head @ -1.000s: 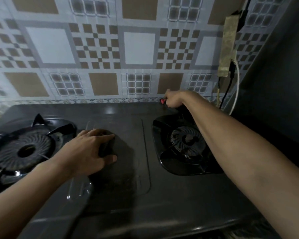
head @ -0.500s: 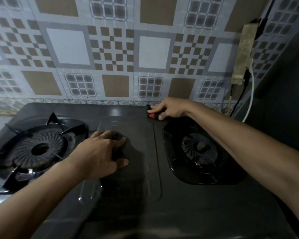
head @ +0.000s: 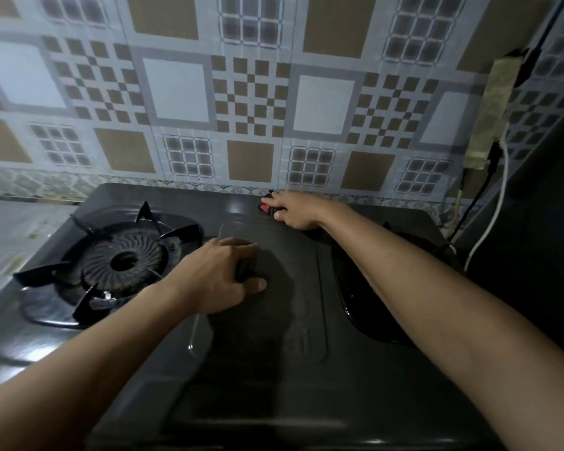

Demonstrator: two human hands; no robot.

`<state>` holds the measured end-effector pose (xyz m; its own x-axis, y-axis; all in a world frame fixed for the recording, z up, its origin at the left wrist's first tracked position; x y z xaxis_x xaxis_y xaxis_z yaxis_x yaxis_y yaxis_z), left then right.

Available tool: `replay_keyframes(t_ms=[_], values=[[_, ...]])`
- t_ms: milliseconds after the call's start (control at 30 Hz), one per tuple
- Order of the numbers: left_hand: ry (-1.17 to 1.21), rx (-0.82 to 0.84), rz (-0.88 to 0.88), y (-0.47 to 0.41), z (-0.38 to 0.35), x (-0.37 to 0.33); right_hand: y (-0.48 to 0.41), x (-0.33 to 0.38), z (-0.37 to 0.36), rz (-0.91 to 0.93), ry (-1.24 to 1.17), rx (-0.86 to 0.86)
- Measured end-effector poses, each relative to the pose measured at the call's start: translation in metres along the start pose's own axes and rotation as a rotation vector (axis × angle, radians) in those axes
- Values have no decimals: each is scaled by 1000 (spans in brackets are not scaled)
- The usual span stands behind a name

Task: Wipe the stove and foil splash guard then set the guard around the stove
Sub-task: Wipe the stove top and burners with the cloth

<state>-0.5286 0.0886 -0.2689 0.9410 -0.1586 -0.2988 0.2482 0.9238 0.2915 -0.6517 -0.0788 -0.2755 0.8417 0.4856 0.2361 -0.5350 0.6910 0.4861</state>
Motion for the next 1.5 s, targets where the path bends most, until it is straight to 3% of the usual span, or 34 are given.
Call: replay_keyframes(t_ms=[267, 567, 833, 1033, 1267, 1500], values=[[-93, -60, -40, 20, 8, 14, 41, 37, -3, -130, -79, -94], [-97, -200, -49, 58, 32, 51, 118, 104, -19, -100, -162, -92], [-199, -135, 37, 67, 21, 115, 154, 180, -107, -116, -332, -220], [-221, 16, 70, 59, 15, 137, 148, 205, -166, -194, -140, -429], [-105, 65, 33, 55, 14, 141, 141, 266, -186, -263, -134, -529], [-227, 29, -29, 70, 18, 166, 141, 295, -193, -295, -159, -616]])
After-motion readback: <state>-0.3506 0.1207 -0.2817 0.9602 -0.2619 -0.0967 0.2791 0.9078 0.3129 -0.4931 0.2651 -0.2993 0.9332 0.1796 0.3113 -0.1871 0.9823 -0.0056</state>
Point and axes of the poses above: each hand's wrist, its own y-axis away from the middle knuckle, its own z-axis out of the back of the hand, x = y × z, the point moved 5 cm from there along -y, towards the middle knuckle, and after that the axes turned 12 degrees about x, right-handed, at the moved point
